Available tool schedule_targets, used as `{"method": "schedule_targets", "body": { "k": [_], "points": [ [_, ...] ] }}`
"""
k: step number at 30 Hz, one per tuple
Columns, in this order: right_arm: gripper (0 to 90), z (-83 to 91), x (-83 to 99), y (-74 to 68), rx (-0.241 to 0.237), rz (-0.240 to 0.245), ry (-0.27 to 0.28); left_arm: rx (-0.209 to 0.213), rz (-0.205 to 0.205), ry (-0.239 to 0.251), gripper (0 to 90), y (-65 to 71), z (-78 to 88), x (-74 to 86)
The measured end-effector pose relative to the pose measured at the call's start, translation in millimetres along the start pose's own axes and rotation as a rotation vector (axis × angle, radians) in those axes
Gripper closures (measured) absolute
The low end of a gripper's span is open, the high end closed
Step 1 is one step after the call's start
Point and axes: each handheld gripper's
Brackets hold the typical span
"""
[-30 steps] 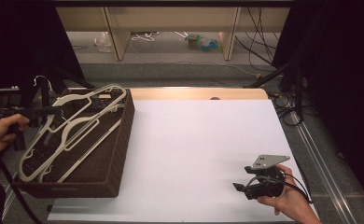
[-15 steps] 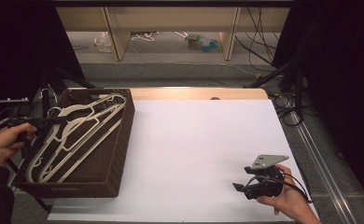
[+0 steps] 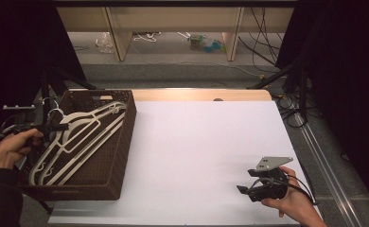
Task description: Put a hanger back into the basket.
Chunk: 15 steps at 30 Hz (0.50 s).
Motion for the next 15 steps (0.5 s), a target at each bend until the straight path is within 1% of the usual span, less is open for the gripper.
{"method": "schedule_targets", "body": {
  "k": [2, 3, 4, 6, 7, 8, 9, 10, 11, 12, 13, 14, 15],
  "points": [
    [30.2, 0.1, -0.2, -0.1, 0.001, 0.002, 0.003, 0.008, -0.014, -0.023, 81.1, 2.5, -6.4, -0.5],
    [30.2, 0.6, -0.2, -0.3, 0.001, 0.004, 0.005, -0.008, -0.019, -0.027, 80.5, 3.5, -8.2, -0.7],
    [30.2, 0.7, -0.1, -0.3, 0.003, 0.004, 0.009, -0.035, -0.019, -0.032, 80.0, 3.1, -9.6, -0.7],
    [30.2, 1.6, 0.1, -0.3, -0.001, -0.005, 0.007, -0.048, -0.009, -0.036, 78.6, -0.1, -10.0, 0.4],
    [30.2, 0.3, 0.5, -0.4, 0.007, -0.010, 0.021, -0.064, -0.013, -0.046, 77.8, -1.2, -9.5, 0.6],
    [30.2, 0.4, 0.9, 0.3, 0.007, -0.002, 0.019, -0.092, -0.024, -0.055, 76.0, -2.7, -9.1, 1.3],
    [30.2, 1.2, 0.6, -0.4, 0.002, -0.021, 0.011, -0.089, -0.020, -0.047, 75.8, -2.5, -9.0, 2.0],
    [30.0, 1.2, 0.8, -0.2, 0.002, -0.021, 0.011, -0.089, -0.023, -0.040, 73.4, -1.2, -8.7, 2.4],
    [30.0, 1.1, 0.6, -0.2, 0.003, -0.024, 0.009, -0.103, -0.028, -0.032, 72.9, 1.1, -8.5, 2.3],
    [29.9, 0.9, 0.5, -0.2, 0.004, -0.023, 0.010, -0.136, -0.044, -0.034, 69.8, 4.3, -7.5, 1.1],
    [29.9, 1.0, 0.6, 0.8, 0.000, -0.002, 0.005, -0.158, -0.049, -0.034, 65.9, 6.5, -7.2, 0.3],
    [29.9, 1.0, 0.2, 0.6, -0.002, -0.004, 0.005, -0.181, -0.062, -0.037, 62.9, 8.7, -5.9, -1.1],
    [29.9, -0.8, 0.5, 0.4, 0.011, 0.006, 0.022, -0.186, -0.076, -0.043, 63.0, 9.5, -5.4, -1.5]
  ]
}}
Point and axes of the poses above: each handheld gripper's, and its own axes: z roughly backward along the jaws, x roughly out of its underside, y roughly to its right, and after that the axes turned 6 degrees about z, right-handed
